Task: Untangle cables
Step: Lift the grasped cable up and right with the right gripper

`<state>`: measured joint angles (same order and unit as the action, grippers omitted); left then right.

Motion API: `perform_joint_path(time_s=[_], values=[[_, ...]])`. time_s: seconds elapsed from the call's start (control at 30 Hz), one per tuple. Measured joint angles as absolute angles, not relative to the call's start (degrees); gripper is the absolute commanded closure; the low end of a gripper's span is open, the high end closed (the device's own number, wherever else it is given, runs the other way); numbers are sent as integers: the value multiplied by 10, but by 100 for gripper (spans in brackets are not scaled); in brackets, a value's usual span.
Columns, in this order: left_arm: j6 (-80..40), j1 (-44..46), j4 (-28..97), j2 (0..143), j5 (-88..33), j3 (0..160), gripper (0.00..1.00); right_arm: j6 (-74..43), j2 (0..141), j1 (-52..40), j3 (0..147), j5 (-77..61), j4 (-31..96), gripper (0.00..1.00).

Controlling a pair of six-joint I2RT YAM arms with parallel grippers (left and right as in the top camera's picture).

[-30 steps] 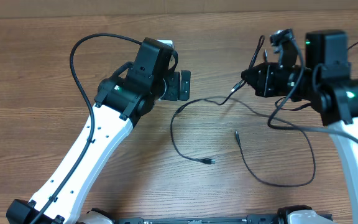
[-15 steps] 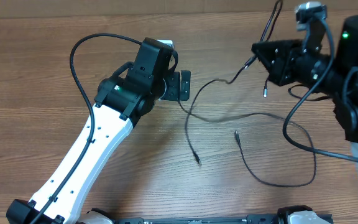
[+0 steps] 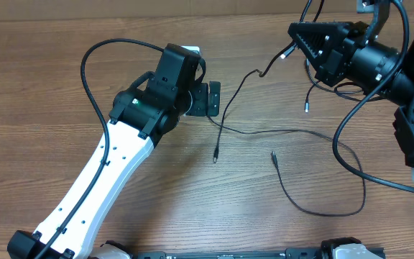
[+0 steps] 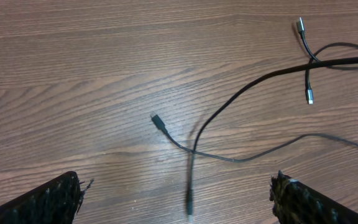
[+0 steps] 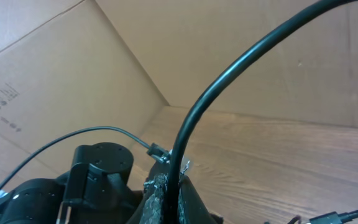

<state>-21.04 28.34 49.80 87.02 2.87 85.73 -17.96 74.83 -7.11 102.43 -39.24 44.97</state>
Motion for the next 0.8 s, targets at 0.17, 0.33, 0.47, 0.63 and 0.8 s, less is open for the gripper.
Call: perform_joint_path(time_s=[0.17,0.33,0.47,0.63,0.8], values=[[-210,283,498,870,29,857,0,-187,748,-71,1024,-401,450,96],[-210,283,498,870,29,857,0,-191,748,-71,1024,-403,459,96],[-210,283,498,870,29,857,0,-192,748,-71,1024,-403,473,96],[-218,283,482,870,19,857,0,-193,748,-71,1024,-403,482,96],[-223,283,477,870,-17,857,0,-193,748,-71,1024,-403,486,96]])
